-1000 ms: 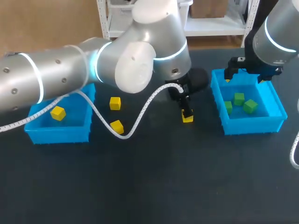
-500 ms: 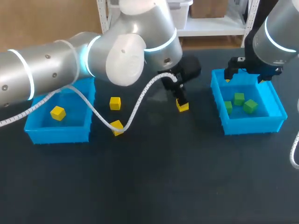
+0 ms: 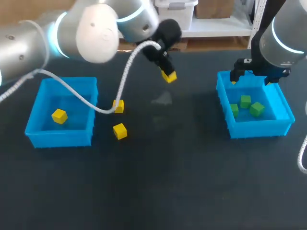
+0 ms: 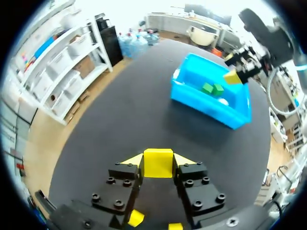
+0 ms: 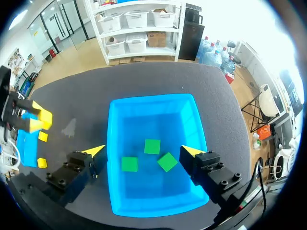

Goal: Put the green cubes in the right bin and the yellow cubes in the left bin.

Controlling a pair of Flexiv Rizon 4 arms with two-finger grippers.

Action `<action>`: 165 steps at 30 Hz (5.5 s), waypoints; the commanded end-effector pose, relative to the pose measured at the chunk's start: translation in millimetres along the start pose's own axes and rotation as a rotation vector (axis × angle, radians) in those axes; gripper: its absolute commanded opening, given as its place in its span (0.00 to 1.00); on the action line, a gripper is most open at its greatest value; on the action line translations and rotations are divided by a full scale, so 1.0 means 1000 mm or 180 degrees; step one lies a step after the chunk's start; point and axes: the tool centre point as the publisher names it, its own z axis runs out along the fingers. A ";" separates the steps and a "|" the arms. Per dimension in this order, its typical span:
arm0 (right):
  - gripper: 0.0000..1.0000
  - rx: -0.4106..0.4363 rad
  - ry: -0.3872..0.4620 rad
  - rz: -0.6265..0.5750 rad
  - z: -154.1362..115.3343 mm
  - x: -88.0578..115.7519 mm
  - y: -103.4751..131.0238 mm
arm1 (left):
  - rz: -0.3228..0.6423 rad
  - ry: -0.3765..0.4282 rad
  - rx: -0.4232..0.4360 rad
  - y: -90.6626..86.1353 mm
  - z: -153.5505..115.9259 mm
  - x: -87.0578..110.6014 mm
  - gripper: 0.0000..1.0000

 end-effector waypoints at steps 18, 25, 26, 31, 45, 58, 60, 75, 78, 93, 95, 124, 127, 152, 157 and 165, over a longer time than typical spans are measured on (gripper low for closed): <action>1.00 0.0002 -0.0013 0.0002 0.000 0.001 0.000 | -0.0811 0.0126 -0.0508 0.071 -0.100 0.127 0.00; 1.00 0.0002 -0.0013 0.0002 0.000 0.001 0.000 | -0.1101 0.0248 -0.0659 0.086 -0.118 0.183 0.00; 1.00 0.0002 -0.0013 0.0002 0.000 0.001 0.000 | -0.1147 0.0273 -0.0676 0.088 -0.120 0.192 0.00; 1.00 0.0002 -0.0013 0.0002 0.000 0.001 0.000 | -0.1314 0.0410 -0.0729 0.094 -0.126 0.232 0.00; 1.00 0.0002 -0.0013 0.0002 0.000 0.001 0.000 | -0.1522 0.0568 -0.0736 0.093 -0.119 0.272 1.00; 1.00 0.0002 -0.0013 0.0002 0.000 0.001 0.000 | -0.1025 0.0212 -0.0382 0.086 -0.112 0.201 1.00; 1.00 0.0002 -0.0013 0.0002 0.000 0.001 0.000 | -0.0926 0.0198 -0.0310 0.083 -0.108 0.191 1.00; 1.00 0.0002 -0.0013 0.0002 0.000 0.001 0.000 | -0.0026 0.0346 0.0024 0.072 -0.080 0.176 1.00; 1.00 0.0002 -0.0013 0.0002 0.000 0.001 0.000 | 0.0148 0.0423 0.0048 0.073 -0.076 0.173 1.00; 1.00 0.0002 -0.0013 0.0002 0.000 0.001 0.000 | 0.1147 0.0593 0.0248 0.057 -0.051 0.149 1.00; 1.00 0.0002 -0.0013 0.0002 0.000 0.001 0.000 | 0.1195 0.0593 0.0280 0.056 -0.049 0.150 1.00; 1.00 0.0002 -0.0013 0.0002 0.000 0.001 0.000 | 0.1615 0.0979 0.0294 0.022 -0.003 0.183 1.00; 1.00 0.0002 -0.0013 0.0002 0.000 0.001 0.000 | 0.1617 0.0980 0.0309 0.019 0.000 0.184 1.00; 1.00 0.0002 -0.0013 0.0002 0.000 0.001 0.000 | 0.1645 0.1050 0.0299 0.031 0.023 0.188 0.41; 1.00 0.0002 -0.0013 0.0002 0.000 0.001 0.000 | 0.1635 0.1040 0.0309 0.030 0.026 0.185 0.00; 1.00 0.0002 -0.0013 0.0002 0.000 0.001 0.000 | 0.1619 0.1043 0.0324 0.029 0.028 0.187 0.00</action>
